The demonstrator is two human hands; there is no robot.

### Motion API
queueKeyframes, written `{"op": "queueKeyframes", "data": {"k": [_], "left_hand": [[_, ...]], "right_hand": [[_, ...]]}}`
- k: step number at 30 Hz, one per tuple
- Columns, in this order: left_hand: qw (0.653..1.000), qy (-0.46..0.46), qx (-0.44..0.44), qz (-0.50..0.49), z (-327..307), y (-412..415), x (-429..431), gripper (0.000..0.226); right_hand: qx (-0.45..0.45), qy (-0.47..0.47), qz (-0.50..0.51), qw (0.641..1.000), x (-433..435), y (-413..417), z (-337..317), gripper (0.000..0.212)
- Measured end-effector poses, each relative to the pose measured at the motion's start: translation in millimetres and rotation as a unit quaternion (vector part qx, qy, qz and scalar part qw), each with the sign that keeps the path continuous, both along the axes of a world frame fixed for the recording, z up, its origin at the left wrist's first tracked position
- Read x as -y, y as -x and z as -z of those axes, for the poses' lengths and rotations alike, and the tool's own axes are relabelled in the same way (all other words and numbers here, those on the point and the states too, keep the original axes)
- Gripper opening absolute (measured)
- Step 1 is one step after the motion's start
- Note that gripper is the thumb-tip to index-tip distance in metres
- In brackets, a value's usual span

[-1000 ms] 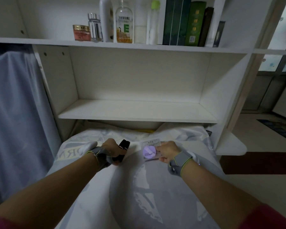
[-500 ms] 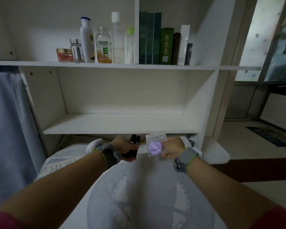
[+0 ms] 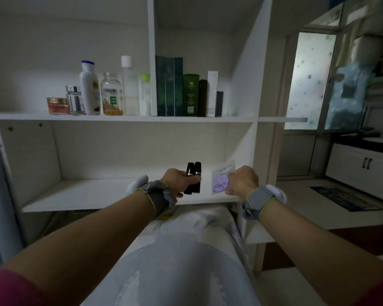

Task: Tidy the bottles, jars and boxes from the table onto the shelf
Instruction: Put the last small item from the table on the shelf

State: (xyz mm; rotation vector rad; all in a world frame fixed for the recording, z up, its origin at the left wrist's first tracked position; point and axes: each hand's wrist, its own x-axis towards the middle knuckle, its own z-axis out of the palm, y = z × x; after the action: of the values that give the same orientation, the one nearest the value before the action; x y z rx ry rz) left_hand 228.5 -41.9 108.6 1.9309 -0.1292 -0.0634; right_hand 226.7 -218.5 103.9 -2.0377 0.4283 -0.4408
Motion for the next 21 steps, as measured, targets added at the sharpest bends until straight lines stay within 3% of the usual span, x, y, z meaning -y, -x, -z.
{"op": "queueKeyframes", "data": {"k": [4, 8, 13, 21], "left_hand": [[0.998, 0.024, 0.064, -0.004, -25.0, -7.0, 23.6, 0.039], [0.993, 0.045, 0.114, -0.001, -53.5, -16.7, 44.3, 0.039], [0.985, 0.049, 0.165, -0.026, -86.1, -30.2, 66.4, 0.038], [0.965, 0.022, 0.249, -0.084, -124.3, -54.7, 105.7, 0.038]], "right_hand": [[0.065, 0.0, 0.049, 0.997, 16.8, -9.1, -22.9, 0.007], [0.15, -0.002, 0.088, 0.985, 24.9, -22.3, -45.5, 0.025], [0.221, 0.003, 0.12, 0.968, 28.8, -24.7, -74.3, 0.022], [0.272, 0.014, 0.136, 0.952, 32.0, -33.6, -116.9, 0.02]]}}
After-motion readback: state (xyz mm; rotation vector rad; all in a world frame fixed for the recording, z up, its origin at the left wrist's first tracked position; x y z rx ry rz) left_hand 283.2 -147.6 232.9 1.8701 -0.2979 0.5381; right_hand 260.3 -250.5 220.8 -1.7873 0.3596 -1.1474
